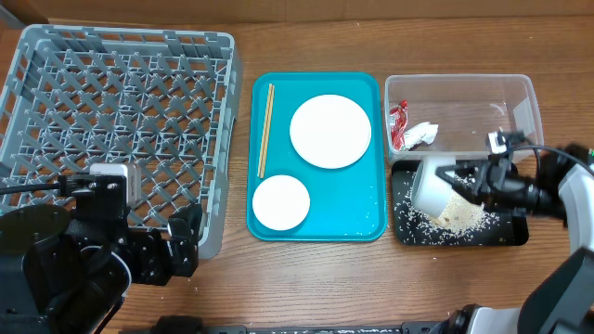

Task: Sort waste into correct bins and load items into the dishwasher
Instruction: 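Tip the rice out of the grey bowl onto the black tray, then set the empty grey bowl back on the teal tray, right gripper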

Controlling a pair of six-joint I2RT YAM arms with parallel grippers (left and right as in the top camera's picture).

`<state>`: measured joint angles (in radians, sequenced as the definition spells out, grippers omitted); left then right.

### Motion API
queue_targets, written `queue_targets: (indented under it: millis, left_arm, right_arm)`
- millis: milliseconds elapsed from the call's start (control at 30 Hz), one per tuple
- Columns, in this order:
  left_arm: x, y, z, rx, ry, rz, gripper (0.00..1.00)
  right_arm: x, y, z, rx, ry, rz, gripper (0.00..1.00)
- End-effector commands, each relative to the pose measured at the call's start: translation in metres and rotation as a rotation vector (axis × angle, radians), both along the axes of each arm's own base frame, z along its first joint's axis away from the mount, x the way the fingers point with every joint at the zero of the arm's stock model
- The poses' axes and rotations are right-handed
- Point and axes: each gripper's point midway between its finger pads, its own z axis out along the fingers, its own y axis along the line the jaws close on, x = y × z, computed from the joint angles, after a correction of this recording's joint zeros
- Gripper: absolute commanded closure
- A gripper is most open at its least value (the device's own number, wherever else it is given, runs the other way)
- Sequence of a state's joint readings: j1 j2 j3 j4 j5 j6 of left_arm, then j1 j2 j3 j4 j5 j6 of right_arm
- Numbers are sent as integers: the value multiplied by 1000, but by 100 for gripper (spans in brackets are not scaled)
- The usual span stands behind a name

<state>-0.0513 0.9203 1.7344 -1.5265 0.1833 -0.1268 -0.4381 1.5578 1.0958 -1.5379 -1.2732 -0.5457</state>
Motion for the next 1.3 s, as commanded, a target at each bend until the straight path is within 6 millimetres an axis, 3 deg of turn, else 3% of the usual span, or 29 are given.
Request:
queue_targets:
  millis: [0, 133, 233, 433, 600, 833, 967, 1033, 1100, 1133, 1267]
  left_arm:
    - [1, -1, 1, 10, -8, -16, 0]
    - [1, -1, 1, 11, -8, -15, 0]
    - [1, -1, 1, 11, -8, -15, 0]
    - [1, -1, 1, 10, -8, -16, 0]
    - [1, -1, 1, 11, -8, -15, 0]
    - [1, -1, 1, 11, -8, -15, 0]
    - [1, -1, 1, 10, -8, -16, 0]
    - [1, -1, 1, 11, -8, -15, 0]
    - [1, -1, 1, 11, -8, -15, 0]
    - [1, -1, 1, 11, -8, -15, 0]
    - [1, -1, 1, 10, -8, -16, 0]
  right_arm:
    - [-4, 17, 20, -235, -13, 126, 96]
    - [-2, 35, -2, -532, 155, 169, 96]
    - [-4, 60, -24, -721, 205, 194, 96]
    - [-7, 119, -49, -1050, 78, 207, 96]
    - [-7, 161, -65, -1182, -57, 214, 96]
    - [13, 172, -101, -1290, -79, 195, 96]
    - [13, 182, -124, -1281, -40, 236, 96]
    - [13, 183, -130, -1283, -29, 246, 85]
    - [11, 182, -132, -1292, -20, 252, 65]
    - [11, 182, -132, -1292, -18, 253, 60]
    - [9, 179, -115, -1270, -29, 222, 54]
